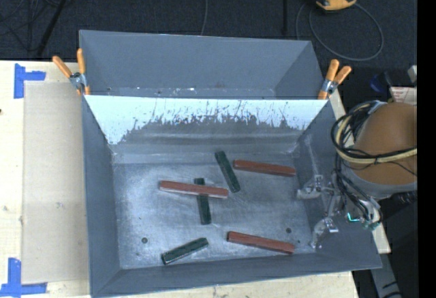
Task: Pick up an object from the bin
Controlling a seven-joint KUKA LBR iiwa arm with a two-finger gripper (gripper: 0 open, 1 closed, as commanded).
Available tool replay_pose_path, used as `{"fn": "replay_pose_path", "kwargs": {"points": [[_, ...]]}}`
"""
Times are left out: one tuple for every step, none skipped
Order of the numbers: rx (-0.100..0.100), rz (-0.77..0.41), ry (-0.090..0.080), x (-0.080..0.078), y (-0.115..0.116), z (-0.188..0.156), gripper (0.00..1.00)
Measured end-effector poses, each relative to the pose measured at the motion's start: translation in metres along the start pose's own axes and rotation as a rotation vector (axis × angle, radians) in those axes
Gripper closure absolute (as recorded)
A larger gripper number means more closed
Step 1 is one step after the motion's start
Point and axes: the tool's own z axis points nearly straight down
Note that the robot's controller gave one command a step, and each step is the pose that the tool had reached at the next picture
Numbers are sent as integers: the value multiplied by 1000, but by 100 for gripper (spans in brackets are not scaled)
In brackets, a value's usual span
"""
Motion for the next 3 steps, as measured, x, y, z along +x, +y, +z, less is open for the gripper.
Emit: {"fn": "replay_pose_path", "kwargs": {"points": [[2, -3, -7, -2, 0, -4, 0], [3, -73, -9, 5, 41, 38, 0], [3, -15, -14, 9, 57, 54, 100]]}}
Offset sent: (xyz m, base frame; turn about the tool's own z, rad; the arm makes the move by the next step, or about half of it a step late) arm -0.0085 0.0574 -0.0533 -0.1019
